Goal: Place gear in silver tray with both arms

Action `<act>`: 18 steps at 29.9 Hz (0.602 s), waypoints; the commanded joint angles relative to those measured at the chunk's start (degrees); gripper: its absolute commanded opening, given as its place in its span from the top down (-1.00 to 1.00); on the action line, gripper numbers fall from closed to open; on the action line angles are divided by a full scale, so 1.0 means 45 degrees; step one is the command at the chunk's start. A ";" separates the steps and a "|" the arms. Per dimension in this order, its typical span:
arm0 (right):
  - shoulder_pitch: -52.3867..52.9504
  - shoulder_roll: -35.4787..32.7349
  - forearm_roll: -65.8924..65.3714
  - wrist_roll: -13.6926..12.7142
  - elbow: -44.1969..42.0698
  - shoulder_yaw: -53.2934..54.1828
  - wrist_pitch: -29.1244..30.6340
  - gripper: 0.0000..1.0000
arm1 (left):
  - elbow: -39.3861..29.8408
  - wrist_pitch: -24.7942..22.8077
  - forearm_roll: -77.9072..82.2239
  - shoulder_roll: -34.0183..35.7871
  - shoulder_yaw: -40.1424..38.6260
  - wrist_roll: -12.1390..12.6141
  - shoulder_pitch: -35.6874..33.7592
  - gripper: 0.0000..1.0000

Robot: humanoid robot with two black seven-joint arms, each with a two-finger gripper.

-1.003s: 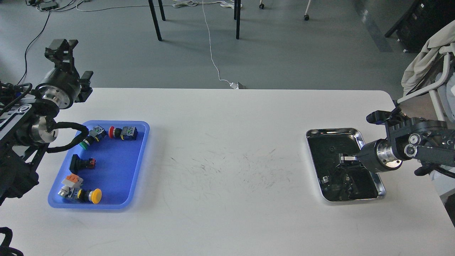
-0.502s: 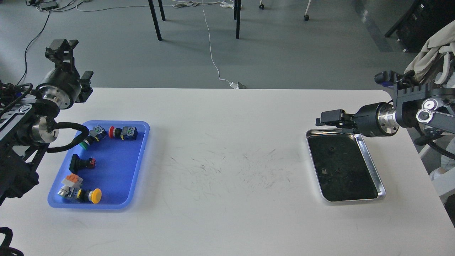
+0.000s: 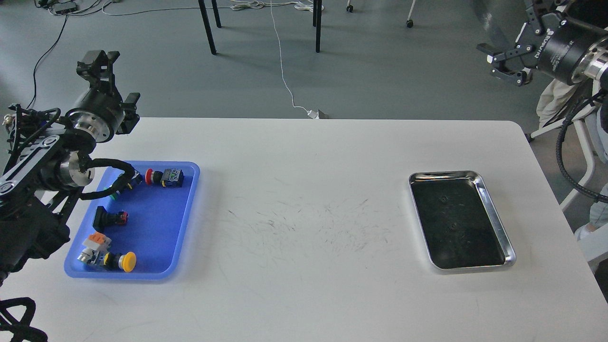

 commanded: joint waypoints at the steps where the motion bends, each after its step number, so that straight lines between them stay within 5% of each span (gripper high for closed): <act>1: -0.1773 0.0186 0.1206 0.0827 0.0016 0.0597 0.0448 -0.96 | 0.0076 0.0000 -0.0017 -0.0182 0.0010 0.0016 -0.0034 -0.96; 4: -0.3044 0.0886 0.1265 0.1375 -0.0042 0.1533 0.0448 -0.96 | 0.0135 0.0000 -0.0036 -0.0220 0.0010 -0.0004 -0.0014 -0.95; 12: -0.4689 0.3230 0.1245 0.1220 -0.0744 0.3802 0.0340 -0.97 | 0.0155 0.0000 -0.0075 -0.0611 -0.0126 -0.0004 -0.0014 -0.95; 18: -0.4649 0.3760 0.1245 -0.0537 -0.0745 0.4133 -0.0364 -0.98 | 0.0155 -0.0098 -0.0522 -0.0670 -0.0166 0.0016 -0.0053 -0.96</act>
